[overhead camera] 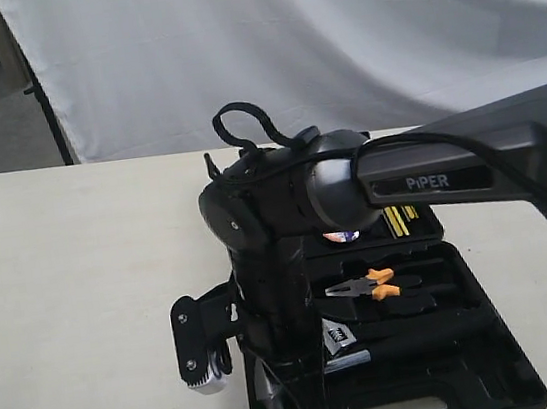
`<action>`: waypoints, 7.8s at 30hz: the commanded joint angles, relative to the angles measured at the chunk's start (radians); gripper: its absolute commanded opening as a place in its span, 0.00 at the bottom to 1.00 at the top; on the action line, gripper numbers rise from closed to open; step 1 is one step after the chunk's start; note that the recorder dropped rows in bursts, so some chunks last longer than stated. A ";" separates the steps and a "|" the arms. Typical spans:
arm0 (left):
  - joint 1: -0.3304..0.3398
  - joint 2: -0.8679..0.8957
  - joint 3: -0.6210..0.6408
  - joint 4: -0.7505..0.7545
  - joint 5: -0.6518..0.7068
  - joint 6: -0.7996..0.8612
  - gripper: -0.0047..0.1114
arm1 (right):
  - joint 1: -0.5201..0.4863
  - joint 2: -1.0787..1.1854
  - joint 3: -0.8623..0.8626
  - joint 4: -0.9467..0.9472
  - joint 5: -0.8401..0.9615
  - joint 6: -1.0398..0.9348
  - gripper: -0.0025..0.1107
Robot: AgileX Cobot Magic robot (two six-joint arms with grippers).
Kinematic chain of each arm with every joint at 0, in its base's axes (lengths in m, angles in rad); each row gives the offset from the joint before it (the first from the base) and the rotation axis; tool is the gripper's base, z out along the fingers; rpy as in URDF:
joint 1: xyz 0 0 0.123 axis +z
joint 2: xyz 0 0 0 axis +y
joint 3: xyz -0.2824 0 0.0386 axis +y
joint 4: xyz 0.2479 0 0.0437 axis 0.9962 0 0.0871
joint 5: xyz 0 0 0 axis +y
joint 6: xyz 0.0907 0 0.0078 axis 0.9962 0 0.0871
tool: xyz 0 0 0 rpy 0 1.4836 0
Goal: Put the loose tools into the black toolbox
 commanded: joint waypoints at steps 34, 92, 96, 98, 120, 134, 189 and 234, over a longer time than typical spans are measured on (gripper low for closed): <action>0.025 -0.003 -0.003 0.004 -0.007 -0.005 0.05 | 0.017 -0.098 -0.063 0.075 0.086 0.117 0.62; 0.025 -0.003 -0.003 0.004 -0.007 -0.005 0.05 | -0.100 -0.026 -0.031 0.159 -0.087 0.143 0.02; 0.025 -0.003 -0.003 0.004 -0.007 -0.005 0.05 | -0.100 -0.004 -0.031 0.168 -0.046 0.145 0.02; 0.025 -0.003 -0.003 0.004 -0.007 -0.005 0.05 | -0.100 0.009 -0.031 0.164 0.009 0.145 0.02; 0.025 -0.003 -0.003 0.004 -0.007 -0.005 0.05 | -0.094 -0.144 -0.031 0.093 0.152 0.252 0.02; 0.025 -0.003 -0.003 0.004 -0.007 -0.005 0.05 | -0.097 -0.017 0.219 0.088 -0.015 0.314 0.02; 0.025 -0.003 -0.003 0.004 -0.007 -0.005 0.05 | -0.097 -0.833 0.172 0.126 -0.018 0.774 0.02; 0.025 -0.003 -0.003 0.004 -0.007 -0.005 0.05 | -0.097 -1.864 1.468 -0.055 -1.063 1.038 0.02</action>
